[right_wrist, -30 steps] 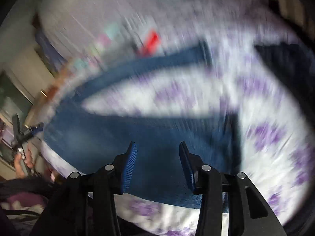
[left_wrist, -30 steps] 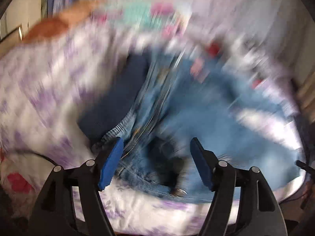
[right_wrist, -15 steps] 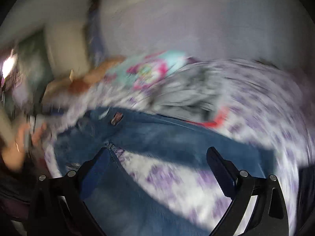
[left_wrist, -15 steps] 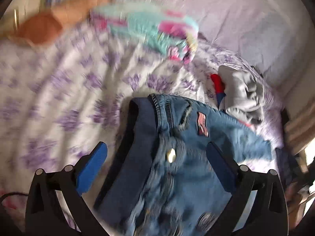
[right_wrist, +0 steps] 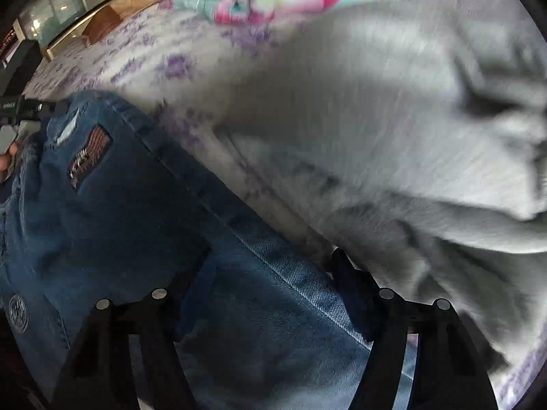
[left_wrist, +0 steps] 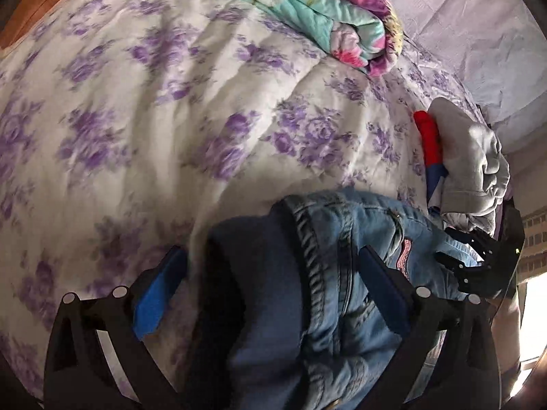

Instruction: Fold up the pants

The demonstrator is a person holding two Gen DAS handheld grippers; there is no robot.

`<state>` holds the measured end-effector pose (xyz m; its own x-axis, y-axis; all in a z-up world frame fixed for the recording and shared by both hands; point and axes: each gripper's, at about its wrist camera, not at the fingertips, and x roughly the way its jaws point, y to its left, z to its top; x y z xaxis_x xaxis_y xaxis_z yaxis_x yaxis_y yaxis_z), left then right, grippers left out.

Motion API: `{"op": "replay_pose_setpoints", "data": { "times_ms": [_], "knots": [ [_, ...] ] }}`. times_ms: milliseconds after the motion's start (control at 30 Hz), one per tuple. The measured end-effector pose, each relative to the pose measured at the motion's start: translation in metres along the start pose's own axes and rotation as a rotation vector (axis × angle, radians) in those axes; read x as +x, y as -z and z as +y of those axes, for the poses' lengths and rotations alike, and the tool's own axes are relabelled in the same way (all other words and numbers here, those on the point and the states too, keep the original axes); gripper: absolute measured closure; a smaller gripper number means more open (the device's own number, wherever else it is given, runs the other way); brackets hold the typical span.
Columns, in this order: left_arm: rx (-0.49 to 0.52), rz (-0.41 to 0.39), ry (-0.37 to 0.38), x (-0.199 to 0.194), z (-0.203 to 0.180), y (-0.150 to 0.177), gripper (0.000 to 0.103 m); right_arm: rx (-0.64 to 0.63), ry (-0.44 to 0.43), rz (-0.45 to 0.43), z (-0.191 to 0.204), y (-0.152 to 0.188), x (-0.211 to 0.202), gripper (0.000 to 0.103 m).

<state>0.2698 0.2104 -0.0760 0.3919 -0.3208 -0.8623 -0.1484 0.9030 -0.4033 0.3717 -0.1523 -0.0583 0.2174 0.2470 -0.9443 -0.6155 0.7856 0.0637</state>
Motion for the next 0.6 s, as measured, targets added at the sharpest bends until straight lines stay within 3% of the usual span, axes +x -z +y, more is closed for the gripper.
{"op": "replay_pose_setpoints", "data": {
  "times_ms": [33,67,100,133,367,500,600],
  "knots": [
    [0.018,-0.002,-0.012,0.002,-0.004,-0.001,0.031,0.012,-0.01,-0.021,-0.004,0.001,-0.003,0.055],
    [0.031,-0.003,-0.031,0.0,-0.009,-0.001,0.033,0.024,-0.014,-0.047,-0.007,0.001,-0.009,0.073],
    [0.036,-0.027,-0.029,-0.006,-0.013,0.0,0.046,0.028,-0.015,-0.068,-0.007,0.002,-0.015,0.086],
    [0.048,-0.034,-0.015,-0.012,-0.016,0.002,0.058,0.018,-0.005,-0.098,-0.005,0.005,-0.024,0.089],
    [0.152,-0.196,0.021,-0.082,-0.044,0.034,0.06,-0.048,0.009,-0.303,0.025,0.053,-0.122,0.096],
    [0.197,-0.249,0.063,-0.122,-0.048,0.07,0.06,-0.09,-0.003,-0.417,0.074,0.11,-0.182,0.097],
    [0.231,-0.27,0.074,-0.147,-0.045,0.108,0.06,-0.12,-0.019,-0.455,0.123,0.156,-0.198,0.097]
  ]
}}
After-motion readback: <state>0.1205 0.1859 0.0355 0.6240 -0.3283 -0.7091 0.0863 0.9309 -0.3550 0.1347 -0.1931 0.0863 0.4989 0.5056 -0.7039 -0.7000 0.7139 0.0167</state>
